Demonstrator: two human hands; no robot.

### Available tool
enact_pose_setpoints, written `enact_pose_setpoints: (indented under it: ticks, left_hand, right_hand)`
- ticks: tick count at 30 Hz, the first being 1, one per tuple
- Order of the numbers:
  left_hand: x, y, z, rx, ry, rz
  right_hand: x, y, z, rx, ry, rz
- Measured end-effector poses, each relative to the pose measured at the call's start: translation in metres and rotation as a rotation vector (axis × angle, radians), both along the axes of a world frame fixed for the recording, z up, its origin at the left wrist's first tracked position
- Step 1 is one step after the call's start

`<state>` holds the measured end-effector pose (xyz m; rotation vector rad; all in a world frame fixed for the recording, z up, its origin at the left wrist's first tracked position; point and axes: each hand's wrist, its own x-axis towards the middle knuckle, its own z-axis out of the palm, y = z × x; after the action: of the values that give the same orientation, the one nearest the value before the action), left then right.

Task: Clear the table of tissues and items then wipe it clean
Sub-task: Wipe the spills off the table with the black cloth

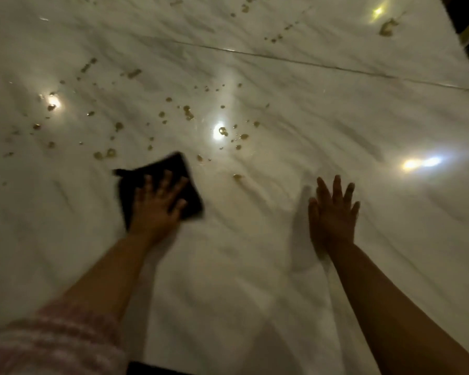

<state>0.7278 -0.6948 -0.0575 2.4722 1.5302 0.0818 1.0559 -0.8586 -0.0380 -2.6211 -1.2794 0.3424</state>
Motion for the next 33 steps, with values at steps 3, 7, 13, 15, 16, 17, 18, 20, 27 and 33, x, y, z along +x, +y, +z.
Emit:
enact_pose_setpoints:
  ticks: [3,7,13,15,16,17,18,20,27,33]
  left_hand:
    - [0.007,0.038,0.014,-0.177,0.081,0.479]
    - [0.1,0.015,0.015,-0.156,0.091,0.363]
    - [0.155,-0.092,0.01,-0.058,0.022,-0.533]
    - [0.125,-0.056,0.003,-0.024,-0.009,-0.458]
    - [0.106,-0.03,0.002,-0.006,-0.01,-0.316]
    - [0.085,-0.003,0.001,-0.009,0.001,-0.134]
    - [0.065,0.028,0.005,-0.043,0.021,0.041]
    - [0.041,0.075,0.013,-0.159,0.073,0.333]
    - [0.165,0.049,0.013,-0.067,0.053,-0.121]
    - [0.134,0.055,0.003,0.039,-0.022,-0.61]
  right_hand:
    - [0.014,-0.007,-0.009,-0.137,-0.026,0.064]
    - [0.013,-0.011,-0.014,-0.094,-0.034,0.094]
    - [0.028,0.011,0.001,0.235,0.099,-0.199]
    - [0.033,0.023,0.002,0.157,0.07,-0.157]
    - [0.033,0.029,0.001,0.108,0.049,-0.113]
    - [0.031,0.033,-0.001,0.074,0.04,-0.073]
    - [0.028,0.038,-0.003,0.057,0.04,-0.047]
    - [0.022,0.045,-0.006,0.046,0.044,-0.021]
    - [0.043,0.089,-0.003,0.086,0.031,-0.178]
    - [0.065,0.14,0.006,0.074,0.111,-0.165]
